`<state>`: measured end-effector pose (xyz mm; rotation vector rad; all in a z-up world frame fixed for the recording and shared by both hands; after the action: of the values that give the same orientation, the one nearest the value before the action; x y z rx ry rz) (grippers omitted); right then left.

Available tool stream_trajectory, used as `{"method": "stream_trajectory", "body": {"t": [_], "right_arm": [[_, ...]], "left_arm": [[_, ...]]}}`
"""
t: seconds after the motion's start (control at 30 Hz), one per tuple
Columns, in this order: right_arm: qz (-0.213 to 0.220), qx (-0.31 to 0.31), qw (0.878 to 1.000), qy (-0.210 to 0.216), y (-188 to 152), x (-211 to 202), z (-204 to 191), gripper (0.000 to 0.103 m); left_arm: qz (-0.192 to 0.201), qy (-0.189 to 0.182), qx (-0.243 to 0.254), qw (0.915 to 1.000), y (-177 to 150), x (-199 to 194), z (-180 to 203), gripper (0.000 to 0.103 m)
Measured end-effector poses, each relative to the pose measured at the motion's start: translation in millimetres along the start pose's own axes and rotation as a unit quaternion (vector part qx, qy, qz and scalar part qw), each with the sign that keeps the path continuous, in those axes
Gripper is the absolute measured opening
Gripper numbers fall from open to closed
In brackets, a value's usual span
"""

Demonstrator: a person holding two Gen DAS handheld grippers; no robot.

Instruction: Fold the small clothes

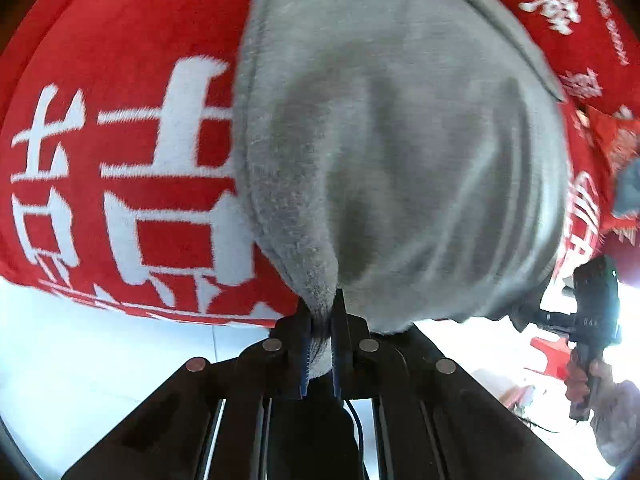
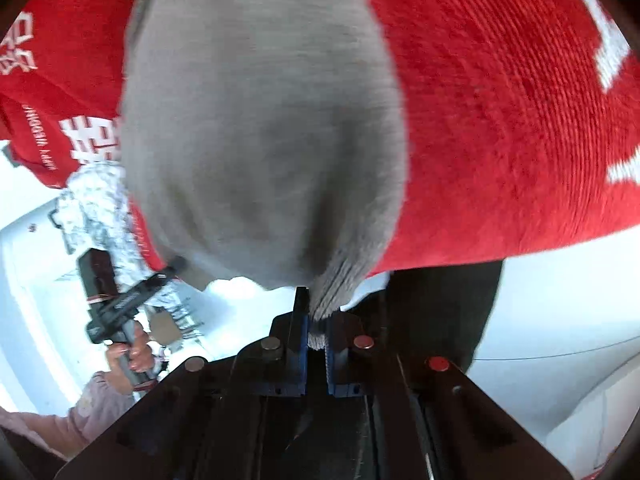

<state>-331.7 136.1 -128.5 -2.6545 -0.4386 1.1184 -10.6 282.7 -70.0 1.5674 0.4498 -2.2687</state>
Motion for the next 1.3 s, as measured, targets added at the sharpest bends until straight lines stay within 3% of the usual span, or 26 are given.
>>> {"method": "stream_trajectory", "body": {"t": [0.2, 0.37, 0.63, 0.87, 0.9, 0.93, 0.97, 1.03, 1.17, 1.27, 1.3], "right_arm": [[0.060, -0.004, 0.994, 0.095, 3.3, -35.0, -41.9, 0.007], [0.108, -0.019, 0.983, 0.144, 40.6, -61.2, -70.0, 0.007], [0.142, -0.031, 0.982, 0.121, 137.1, -78.6, -101.9, 0.007], [0.126, -0.041, 0.989, 0.072, 171.5, -91.4, -96.5, 0.008], [0.124, -0.042, 0.989, 0.066, 171.1, -91.7, -95.2, 0.009], [0.119, -0.046, 0.990, 0.058, 173.1, -90.8, -97.1, 0.011], [0.116, -0.049, 0.991, 0.051, 175.1, -90.1, -98.0, 0.011], [0.109, -0.055, 0.992, 0.035, 177.9, -88.1, -99.2, 0.011], [0.105, -0.060, 0.993, 0.003, 184.3, -87.5, -102.2, 0.016], [0.123, -0.098, 0.987, -0.039, 182.5, -95.8, -114.6, 0.058], [0.131, -0.118, 0.983, -0.056, 180.7, -99.5, -120.7, 0.059]], "left_arm": [[0.040, -0.067, 0.009, 0.9969, 24.8, -45.0, 5.6, 0.009], [0.089, -0.080, 0.005, 0.9928, 86.0, -75.8, 14.5, 0.009], [0.127, -0.032, 0.020, 0.9912, 175.1, -70.6, 35.6, 0.009], [0.110, -0.003, 0.028, 0.9936, 185.5, -79.4, 40.7, 0.009], [0.108, 0.000, 0.030, 0.9937, 185.8, -80.5, 41.3, 0.014], [0.107, 0.003, 0.034, 0.9937, 185.1, -82.9, 41.3, 0.025], [0.114, 0.016, 0.040, 0.9926, 185.5, -86.1, 43.4, 0.048], [0.140, 0.051, 0.059, 0.9871, 185.4, -94.8, 48.0, 0.076], [0.135, 0.074, 0.093, 0.9836, 192.5, -94.1, 56.2, 0.076], [0.122, 0.093, 0.133, 0.9793, 198.2, -85.4, 64.4, 0.076], [0.116, 0.097, 0.143, 0.9780, 200.7, -81.8, 66.6, 0.076]]}}
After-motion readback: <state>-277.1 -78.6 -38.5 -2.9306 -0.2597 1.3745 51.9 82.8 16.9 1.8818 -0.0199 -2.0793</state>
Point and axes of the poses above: each gripper's, at about its wrist camera, not at the fingertips, and x roughly the way its jaws point, z to its right, y to its top, the point moved 1 cm from there along x, roughly the way its jaws point, and after that the axes turned 2 degrees about z, right-handed, at the moved point
